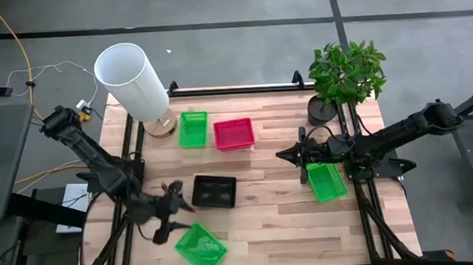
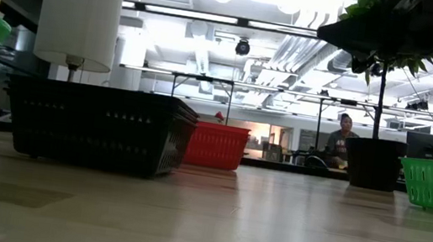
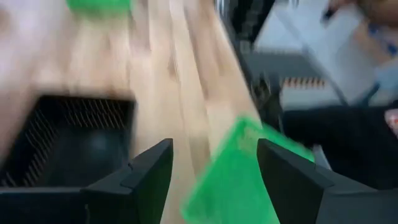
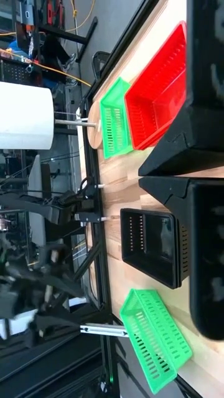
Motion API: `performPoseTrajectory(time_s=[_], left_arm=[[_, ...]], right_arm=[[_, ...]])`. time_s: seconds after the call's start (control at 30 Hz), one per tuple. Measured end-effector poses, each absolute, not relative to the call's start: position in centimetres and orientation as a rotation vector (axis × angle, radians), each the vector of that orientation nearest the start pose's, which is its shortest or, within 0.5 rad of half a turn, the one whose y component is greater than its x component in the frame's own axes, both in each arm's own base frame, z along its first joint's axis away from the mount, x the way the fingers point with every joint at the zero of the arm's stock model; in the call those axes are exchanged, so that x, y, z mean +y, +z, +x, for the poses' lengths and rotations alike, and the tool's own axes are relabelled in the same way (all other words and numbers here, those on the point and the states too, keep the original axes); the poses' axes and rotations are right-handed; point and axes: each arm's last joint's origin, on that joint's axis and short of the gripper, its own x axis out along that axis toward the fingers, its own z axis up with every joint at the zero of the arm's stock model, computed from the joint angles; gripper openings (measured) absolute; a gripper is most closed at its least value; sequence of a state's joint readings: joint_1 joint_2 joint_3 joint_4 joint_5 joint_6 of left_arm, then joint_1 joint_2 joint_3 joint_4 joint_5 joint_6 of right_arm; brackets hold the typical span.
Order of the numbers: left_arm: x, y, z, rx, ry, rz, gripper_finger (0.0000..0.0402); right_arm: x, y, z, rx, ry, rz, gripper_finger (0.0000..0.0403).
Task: Stack baskets by color
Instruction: Stack the bottom green bin on the top green bin
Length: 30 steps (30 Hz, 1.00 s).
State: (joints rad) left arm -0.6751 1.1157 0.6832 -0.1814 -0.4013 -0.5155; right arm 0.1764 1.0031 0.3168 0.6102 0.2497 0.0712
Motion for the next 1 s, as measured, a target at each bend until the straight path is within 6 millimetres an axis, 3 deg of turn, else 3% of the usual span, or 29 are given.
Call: performPoseTrajectory(time_s=[0.23, 0.53, 1.0], left_arm=[[-16.3, 20.4, 18.9, 0.820, 0.007, -0.315, 0.0223], [-17.4, 16.1, 20.0, 0.971, 0.134, -0.411, 0.0223], [-18.1, 13.9, 20.5, 1.038, 0.160, -0.457, 0.0209]], right_arm=[[2.8, 21.0, 19.9, 0.073, -0.079, 0.046, 0.0000], [2.8, 21.0, 19.9, 0.076, -0.082, 0.028, 0.0000], [2.7, 21.0, 19.9, 0.074, -0.124, 0.030, 0.0000]])
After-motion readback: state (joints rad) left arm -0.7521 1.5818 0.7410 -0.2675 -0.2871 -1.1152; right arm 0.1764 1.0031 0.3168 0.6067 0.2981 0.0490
